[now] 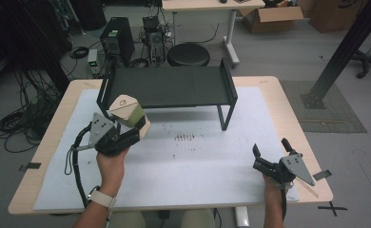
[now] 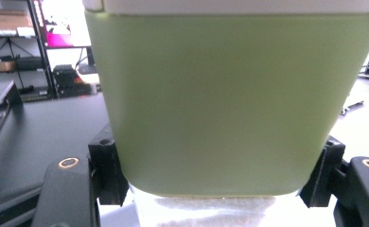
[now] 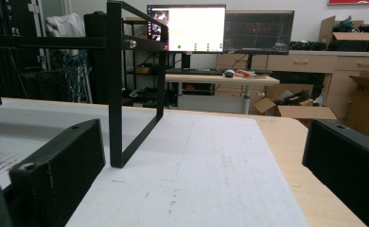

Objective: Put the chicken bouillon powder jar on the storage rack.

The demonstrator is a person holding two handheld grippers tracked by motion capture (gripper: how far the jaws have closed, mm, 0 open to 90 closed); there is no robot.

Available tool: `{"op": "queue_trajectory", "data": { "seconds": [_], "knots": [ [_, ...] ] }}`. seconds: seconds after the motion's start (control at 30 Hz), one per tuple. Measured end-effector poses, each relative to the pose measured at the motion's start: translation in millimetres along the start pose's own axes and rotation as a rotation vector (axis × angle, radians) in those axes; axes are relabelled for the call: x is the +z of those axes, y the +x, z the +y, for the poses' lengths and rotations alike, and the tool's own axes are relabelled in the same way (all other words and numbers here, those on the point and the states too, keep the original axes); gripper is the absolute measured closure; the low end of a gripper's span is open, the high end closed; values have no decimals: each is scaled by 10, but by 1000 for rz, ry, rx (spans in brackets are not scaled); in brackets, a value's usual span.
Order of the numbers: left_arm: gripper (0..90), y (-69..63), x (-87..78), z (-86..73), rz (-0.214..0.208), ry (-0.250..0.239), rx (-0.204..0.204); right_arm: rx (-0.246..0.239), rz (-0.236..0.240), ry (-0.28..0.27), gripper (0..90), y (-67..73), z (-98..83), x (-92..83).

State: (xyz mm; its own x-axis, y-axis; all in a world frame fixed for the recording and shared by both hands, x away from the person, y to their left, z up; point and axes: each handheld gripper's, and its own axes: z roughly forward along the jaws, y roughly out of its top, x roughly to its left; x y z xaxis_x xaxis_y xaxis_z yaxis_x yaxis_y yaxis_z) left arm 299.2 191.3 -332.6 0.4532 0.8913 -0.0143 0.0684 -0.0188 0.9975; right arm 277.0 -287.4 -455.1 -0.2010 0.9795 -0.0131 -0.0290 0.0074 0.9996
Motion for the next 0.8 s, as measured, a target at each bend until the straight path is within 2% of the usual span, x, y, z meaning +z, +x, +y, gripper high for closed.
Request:
{"op": "queue_trajectory", "data": {
  "seconds": [0.2,0.47,0.7,0.8],
  "knots": [
    [297,6,59,196,-8,-32,7,0,1,0,0,-1,0,0],
    [297,13,176,390,-17,-49,13,1,1,0,0,-1,0,0],
    [297,42,309,534,-23,-66,-3,3,1,-2,0,-3,0,-2],
    [296,59,435,632,-22,-67,14,3,1,-3,0,-4,-1,-3]
  ]
}}
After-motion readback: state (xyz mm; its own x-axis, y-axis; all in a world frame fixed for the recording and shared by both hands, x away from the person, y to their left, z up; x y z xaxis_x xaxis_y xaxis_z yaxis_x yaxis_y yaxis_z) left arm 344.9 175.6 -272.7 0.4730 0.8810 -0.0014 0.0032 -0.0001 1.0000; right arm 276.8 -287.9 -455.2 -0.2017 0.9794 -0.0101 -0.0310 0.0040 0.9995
